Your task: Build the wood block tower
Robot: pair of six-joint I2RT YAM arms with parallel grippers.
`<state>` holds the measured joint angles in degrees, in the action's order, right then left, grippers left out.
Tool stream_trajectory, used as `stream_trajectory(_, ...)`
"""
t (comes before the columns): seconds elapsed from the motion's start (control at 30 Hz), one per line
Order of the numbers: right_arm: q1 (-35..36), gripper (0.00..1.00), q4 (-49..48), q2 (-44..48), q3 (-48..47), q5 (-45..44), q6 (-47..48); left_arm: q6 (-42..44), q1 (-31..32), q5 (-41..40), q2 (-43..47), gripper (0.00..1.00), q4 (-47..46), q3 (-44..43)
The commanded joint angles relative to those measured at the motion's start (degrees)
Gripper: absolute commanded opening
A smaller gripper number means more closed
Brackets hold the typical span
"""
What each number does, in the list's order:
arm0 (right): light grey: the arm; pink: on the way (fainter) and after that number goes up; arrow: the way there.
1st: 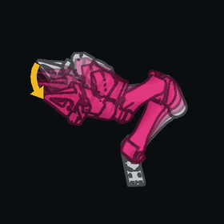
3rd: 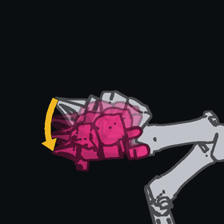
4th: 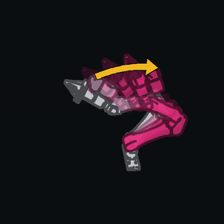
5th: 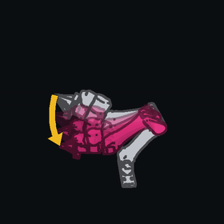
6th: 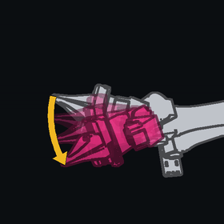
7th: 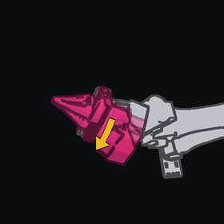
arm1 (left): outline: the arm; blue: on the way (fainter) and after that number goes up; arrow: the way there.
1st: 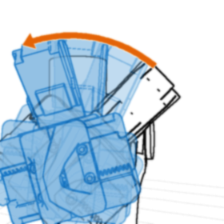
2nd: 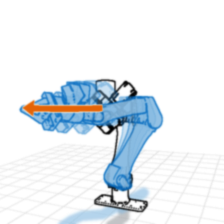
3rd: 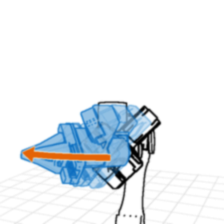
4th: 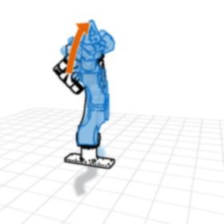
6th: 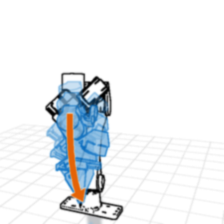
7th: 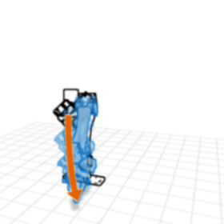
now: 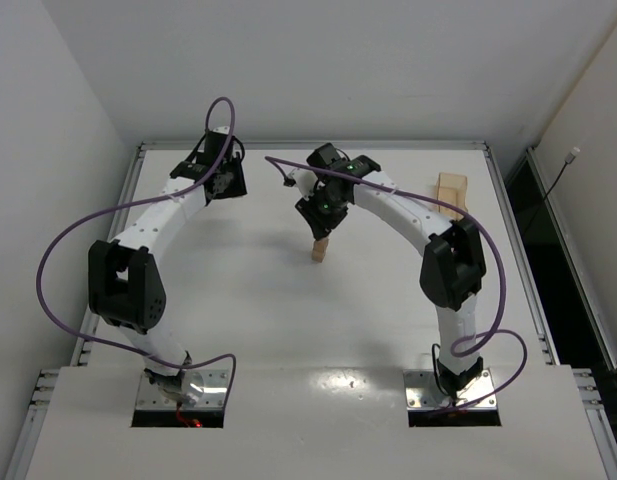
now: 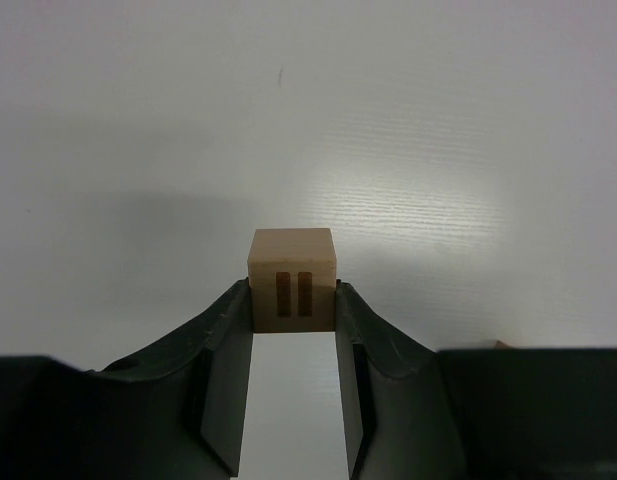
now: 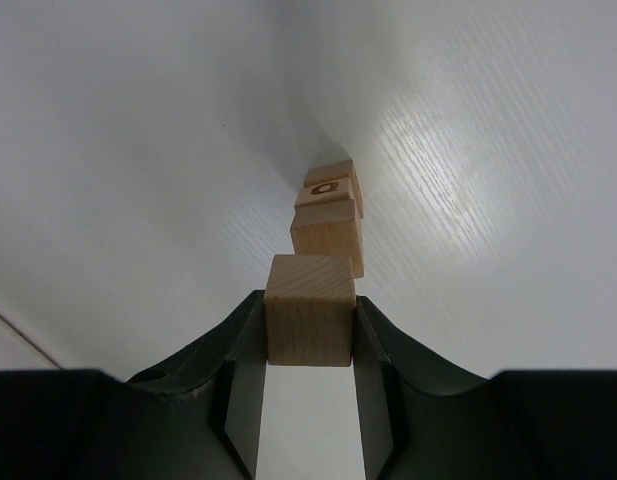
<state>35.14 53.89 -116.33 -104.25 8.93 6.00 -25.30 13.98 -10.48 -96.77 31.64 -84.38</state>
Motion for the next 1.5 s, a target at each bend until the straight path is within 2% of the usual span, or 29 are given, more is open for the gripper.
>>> stream_trajectory(0.0,0.28,0.00,-1.68,-1.52,0.36,-0.67,0.06,0.07,-0.53,0.20,-0.17,0.00,-0.35,-2.28)
stream_trajectory(0.63,0.28,0.02,-2.74,-2.14,0.89,-2.95,-0.46,0.07,-0.53,0.72,-0.70,0.00,-0.35,-2.28)
stream_trajectory(0.67,0.28,0.06,-2.74,-2.14,0.89,-2.08,-0.46,0.07,-0.53,0.72,-0.70,0.00,-0.35,-2.28)
stream_trajectory(0.83,0.28,0.12,-2.21,-2.14,0.89,-1.55,0.15,0.07,-0.53,0.72,-0.70,0.00,-0.35,-2.28)
stream_trajectory(1.07,0.28,0.29,-2.21,-2.14,1.94,-0.84,0.68,0.07,-1.06,0.72,-0.70,0.00,-0.35,-2.28)
stream_trajectory(1.2,0.28,0.48,-2.21,-1.62,2.47,-0.32,0.68,0.07,-1.06,0.72,-1.23,0.00,-0.35,-2.28)
stream_trajectory(1.37,0.28,0.56,-2.82,-1.01,2.99,0.74,1.21,0.07,-1.06,0.72,-1.23,0.00,-0.35,-2.28)
stream_trajectory(1.47,0.28,0.58,-4.74,0.31,3.70,1.27,1.21,0.07,-1.06,0.72,-1.23,0.00,-0.35,-1.76)
